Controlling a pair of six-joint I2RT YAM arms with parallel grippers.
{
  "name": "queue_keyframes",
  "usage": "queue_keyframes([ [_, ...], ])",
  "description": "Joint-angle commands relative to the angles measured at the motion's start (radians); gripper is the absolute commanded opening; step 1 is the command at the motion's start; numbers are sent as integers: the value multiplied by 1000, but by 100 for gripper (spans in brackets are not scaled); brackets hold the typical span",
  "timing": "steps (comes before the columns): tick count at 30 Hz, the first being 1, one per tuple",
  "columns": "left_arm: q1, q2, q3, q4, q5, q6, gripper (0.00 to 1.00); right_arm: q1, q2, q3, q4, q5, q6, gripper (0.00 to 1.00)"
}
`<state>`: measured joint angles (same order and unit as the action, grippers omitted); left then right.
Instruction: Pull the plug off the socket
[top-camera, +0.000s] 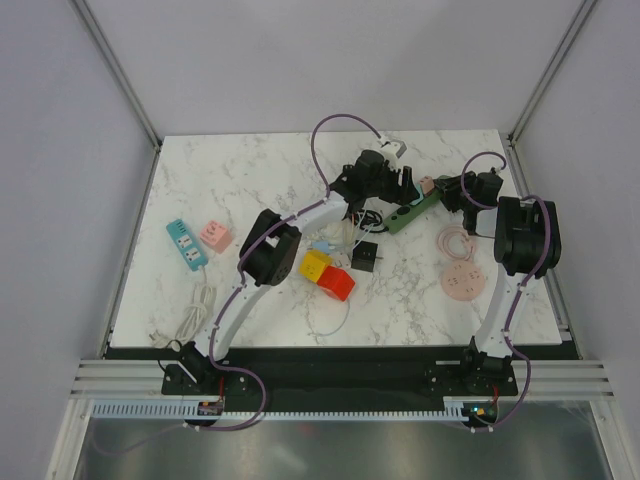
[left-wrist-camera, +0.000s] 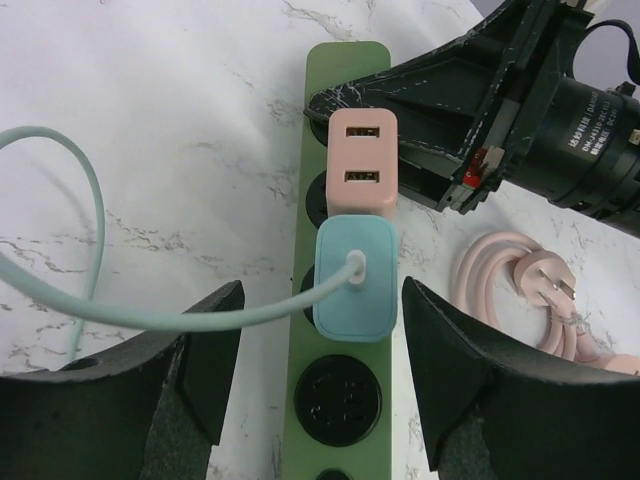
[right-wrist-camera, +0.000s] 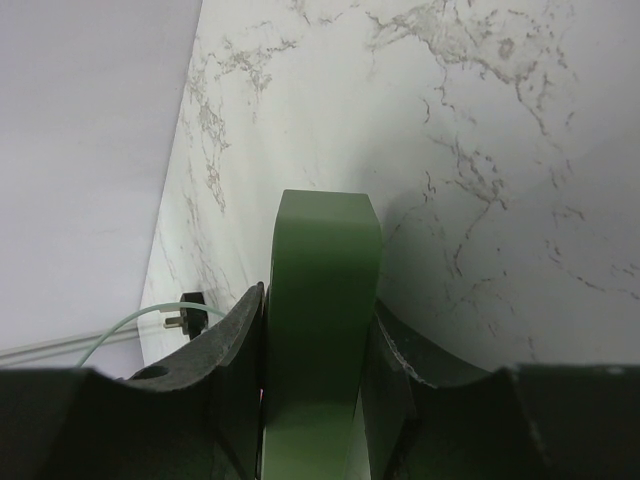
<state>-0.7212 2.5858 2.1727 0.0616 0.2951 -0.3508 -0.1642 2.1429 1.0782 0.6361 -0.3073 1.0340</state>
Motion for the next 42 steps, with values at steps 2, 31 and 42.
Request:
queue_keyframes([
  [2, -7, 49, 90, 40, 12, -73, 69, -5, 0, -8, 39, -10, -104, 0],
  [31, -4, -369, -481, 451, -114, 105, 2, 0, -6, -17, -4, 34, -124, 0],
  [42, 22, -502, -580, 435, -289, 167, 2, -6, -26, -23, -13, 59, -143, 0],
])
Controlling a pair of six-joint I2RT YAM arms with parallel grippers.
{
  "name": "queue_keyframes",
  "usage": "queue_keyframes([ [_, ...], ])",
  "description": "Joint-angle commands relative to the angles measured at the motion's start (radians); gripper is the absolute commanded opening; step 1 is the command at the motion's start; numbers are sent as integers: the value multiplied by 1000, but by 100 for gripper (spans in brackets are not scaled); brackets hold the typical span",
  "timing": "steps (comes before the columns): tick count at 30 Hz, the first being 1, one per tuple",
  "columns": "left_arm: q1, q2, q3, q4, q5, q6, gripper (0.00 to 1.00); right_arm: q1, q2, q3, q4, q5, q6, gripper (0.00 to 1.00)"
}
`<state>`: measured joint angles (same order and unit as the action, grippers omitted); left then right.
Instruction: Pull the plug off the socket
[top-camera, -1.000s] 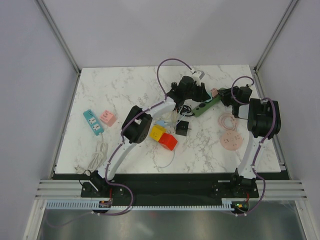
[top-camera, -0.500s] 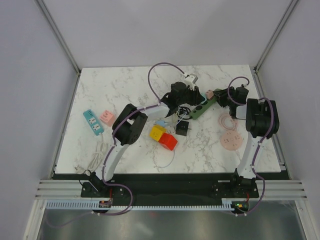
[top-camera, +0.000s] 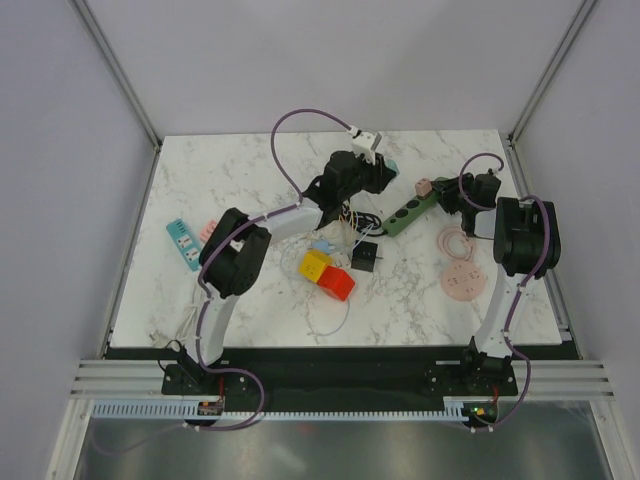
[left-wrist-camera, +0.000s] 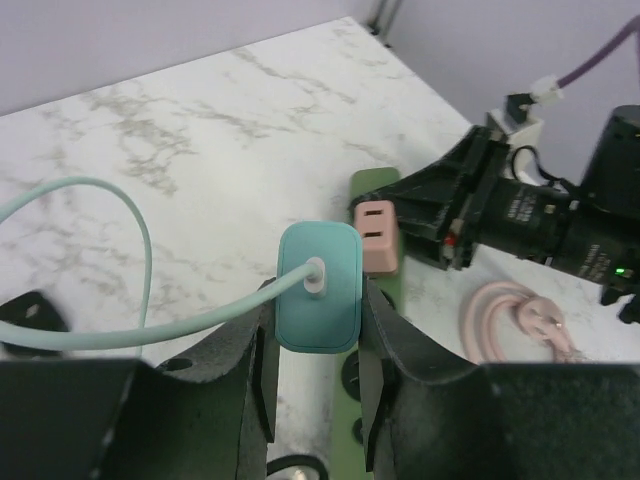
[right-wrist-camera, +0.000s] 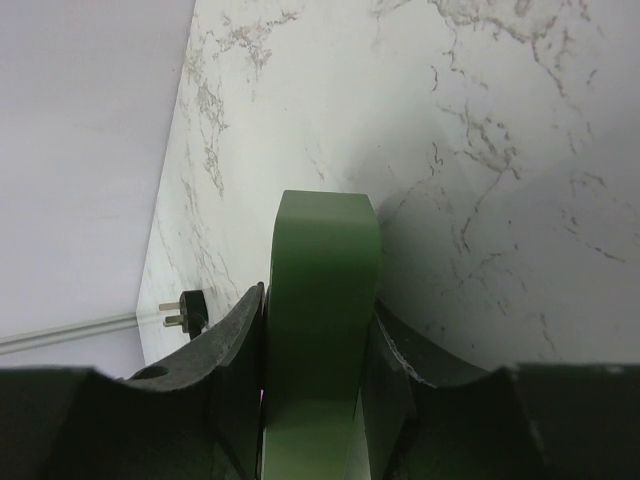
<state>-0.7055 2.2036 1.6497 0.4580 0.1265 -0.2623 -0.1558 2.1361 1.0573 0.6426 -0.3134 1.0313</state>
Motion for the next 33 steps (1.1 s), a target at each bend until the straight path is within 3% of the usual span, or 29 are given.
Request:
queue_keyframes([
  [1, 9, -140, -76, 10, -199, 84, 2, -13, -18, -3, -17, 63, -139, 0],
  [7, 35, -243, -152, -137, -514, 101, 2, -13, -22, -5, -9, 60, -134, 0],
  [11, 79, -275, -172, -307, -725, -104, 2, -13, -19, -10, -6, 62, -129, 0],
  [12, 89, -283, -206, -353, -743, -230, 2, -13, -21, -10, -3, 62, -126, 0],
  [17, 170, -285, -281, -400, -671, -457, 2, -14, -19, -5, -12, 66, -135, 0],
  [24, 210, -259, -266, -547, -780, -587, 2, -11, 4, 15, -4, 45, -128, 0],
  [27, 245, -234, -297, -570, -708, -696, 11, -10, 10, 21, -9, 42, -129, 0],
  [33, 299, -176, -315, -524, -496, -818, 11, -10, 24, 30, -4, 30, -120, 0],
])
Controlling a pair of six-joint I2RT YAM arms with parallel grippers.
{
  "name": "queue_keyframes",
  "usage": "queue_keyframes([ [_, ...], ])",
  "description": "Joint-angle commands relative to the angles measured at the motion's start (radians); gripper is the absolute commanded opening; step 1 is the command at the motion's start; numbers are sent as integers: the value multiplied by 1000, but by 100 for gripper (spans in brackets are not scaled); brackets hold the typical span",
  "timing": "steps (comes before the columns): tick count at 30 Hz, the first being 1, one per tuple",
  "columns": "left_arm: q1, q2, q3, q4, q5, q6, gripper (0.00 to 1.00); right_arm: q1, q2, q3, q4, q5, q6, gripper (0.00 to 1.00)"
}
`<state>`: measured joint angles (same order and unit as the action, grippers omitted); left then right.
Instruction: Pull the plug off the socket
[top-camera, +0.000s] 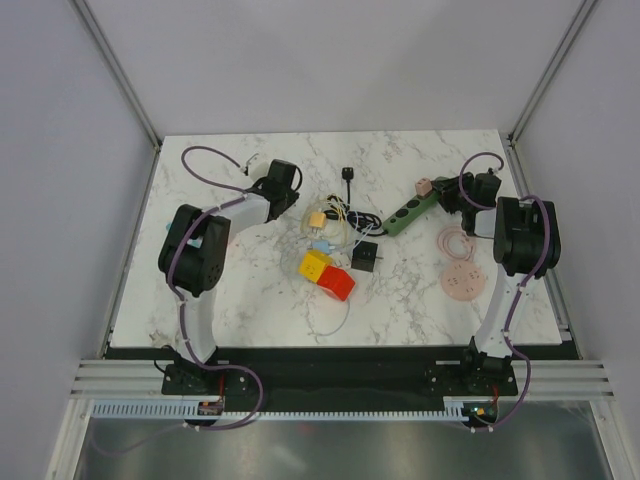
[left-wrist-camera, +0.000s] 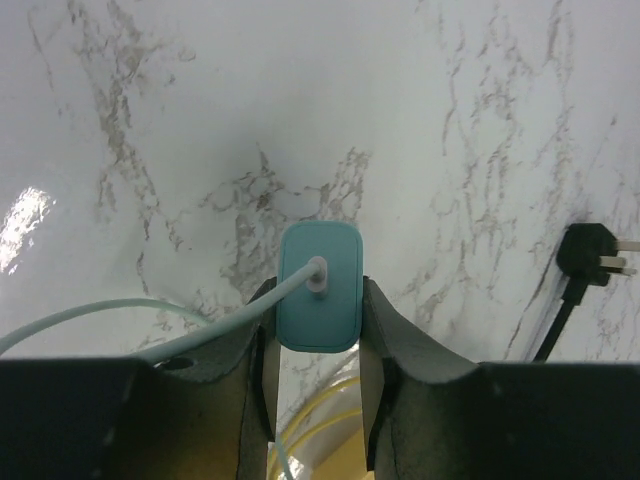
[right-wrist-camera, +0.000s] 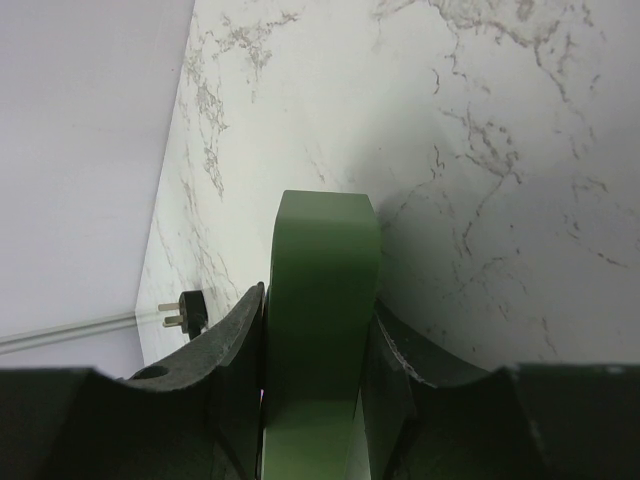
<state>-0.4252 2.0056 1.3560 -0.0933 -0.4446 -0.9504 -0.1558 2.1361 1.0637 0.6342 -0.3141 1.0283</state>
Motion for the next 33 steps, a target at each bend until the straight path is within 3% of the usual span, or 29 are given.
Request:
queue_keyframes([
  [1, 17, 21, -29, 49, 102, -123, 12, -11, 25, 27, 4, 27, -116, 0],
  [3, 17, 22, -37, 73, 112, -123, 18, -11, 27, 28, 5, 24, -116, 0],
  [4, 17, 22, -37, 75, 113, -122, 25, -10, 27, 28, 4, 24, -116, 0],
  [5, 19, 21, -40, 75, 110, -123, 44, -10, 25, 28, 5, 26, -116, 0],
  [7, 19, 13, -46, 75, 86, -129, 65, -10, 28, 28, 7, 24, -114, 0],
  [8, 19, -5, -55, 75, 75, -131, 99, -8, 27, 28, 7, 23, -114, 0],
  [13, -1, -74, -63, 86, -44, -47, 100, -2, 27, 35, 1, 26, -119, 0],
  [15, -23, -111, -58, 118, -97, 54, 100, -1, 31, 38, -1, 26, -119, 0],
  [19, -124, -174, -75, 266, -259, 362, 100, 7, 33, 42, -5, 26, -122, 0],
  [24, -214, -209, -167, 616, -272, 648, 97, 6, 35, 48, -10, 26, -125, 0],
  [27, -236, -193, -192, 765, -50, 760, 96, 7, 36, 47, -8, 23, -125, 0],
  [28, -236, -164, -187, 780, 112, 783, 95, 7, 35, 48, -8, 23, -125, 0],
  [31, -239, -105, -117, 784, 358, 768, 94, 7, 33, 45, -2, 18, -122, 0],
  [33, -245, -26, -26, 735, 412, 748, 94, 7, 31, 41, 2, 14, -122, 0],
])
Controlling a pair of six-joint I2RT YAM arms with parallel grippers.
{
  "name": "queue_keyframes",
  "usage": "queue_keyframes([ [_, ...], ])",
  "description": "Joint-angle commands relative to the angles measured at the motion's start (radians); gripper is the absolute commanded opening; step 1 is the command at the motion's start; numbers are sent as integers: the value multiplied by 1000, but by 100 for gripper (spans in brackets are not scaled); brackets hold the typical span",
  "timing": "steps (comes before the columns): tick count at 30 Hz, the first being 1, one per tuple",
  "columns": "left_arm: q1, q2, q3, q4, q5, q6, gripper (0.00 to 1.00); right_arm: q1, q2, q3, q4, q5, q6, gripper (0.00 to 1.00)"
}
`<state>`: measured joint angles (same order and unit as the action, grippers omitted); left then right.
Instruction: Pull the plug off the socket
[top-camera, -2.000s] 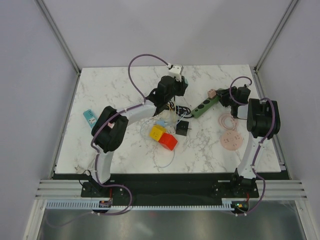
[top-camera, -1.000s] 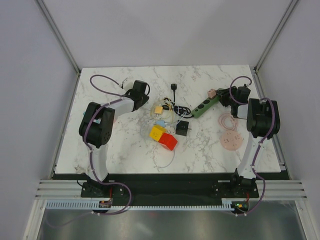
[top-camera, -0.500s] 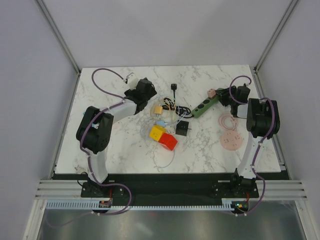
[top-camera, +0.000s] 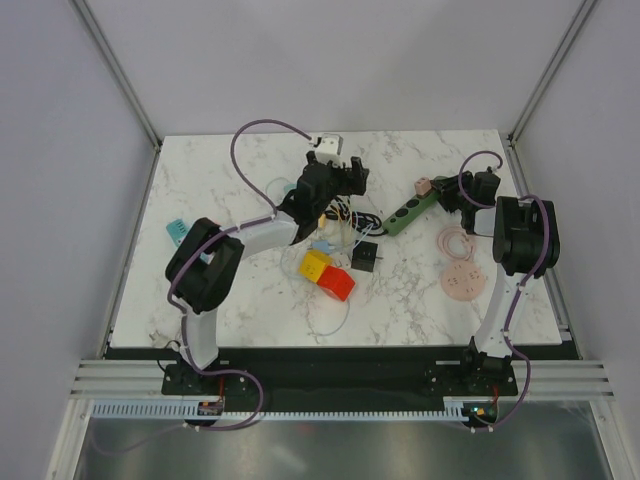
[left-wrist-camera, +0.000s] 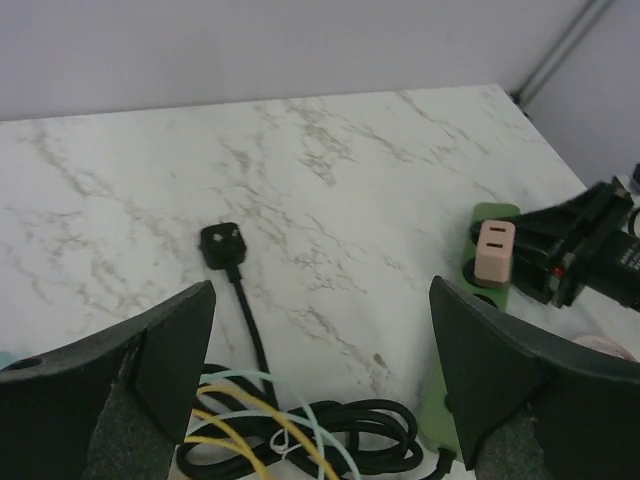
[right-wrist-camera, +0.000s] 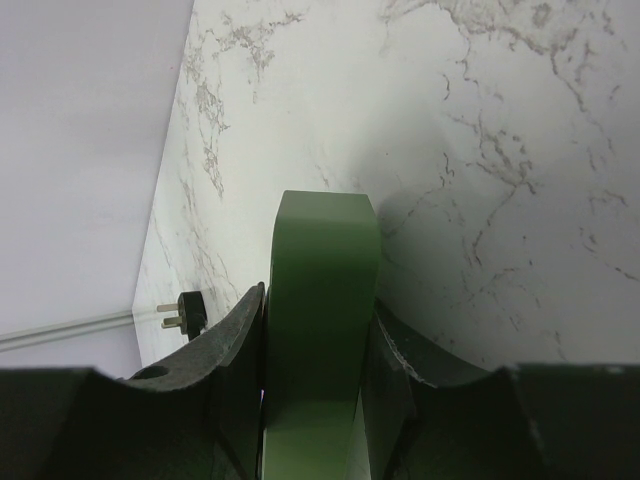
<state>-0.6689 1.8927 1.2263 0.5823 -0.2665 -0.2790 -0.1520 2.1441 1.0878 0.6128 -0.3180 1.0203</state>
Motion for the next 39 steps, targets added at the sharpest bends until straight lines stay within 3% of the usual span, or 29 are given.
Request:
queue_keyframes([
  [1, -11, 118, 195, 16, 281, 69, 94, 2, 23, 17, 24, 19, -114, 0],
  [4, -29, 250, 399, -147, 375, 75, 94, 2, 23, 14, 28, 14, -108, 0],
  [7, -34, 367, 533, -203, 468, 23, 94, 3, 26, 14, 41, 5, -98, 0],
  [18, -37, 603, 815, -266, 630, -166, 90, 3, 36, 14, 61, -10, -83, 0],
  [30, -69, 753, 958, -253, 535, -270, 91, 2, 39, 11, 80, -26, -74, 0],
  [39, -69, 864, 1081, -237, 500, -420, 72, 3, 46, 12, 96, -35, -63, 0],
])
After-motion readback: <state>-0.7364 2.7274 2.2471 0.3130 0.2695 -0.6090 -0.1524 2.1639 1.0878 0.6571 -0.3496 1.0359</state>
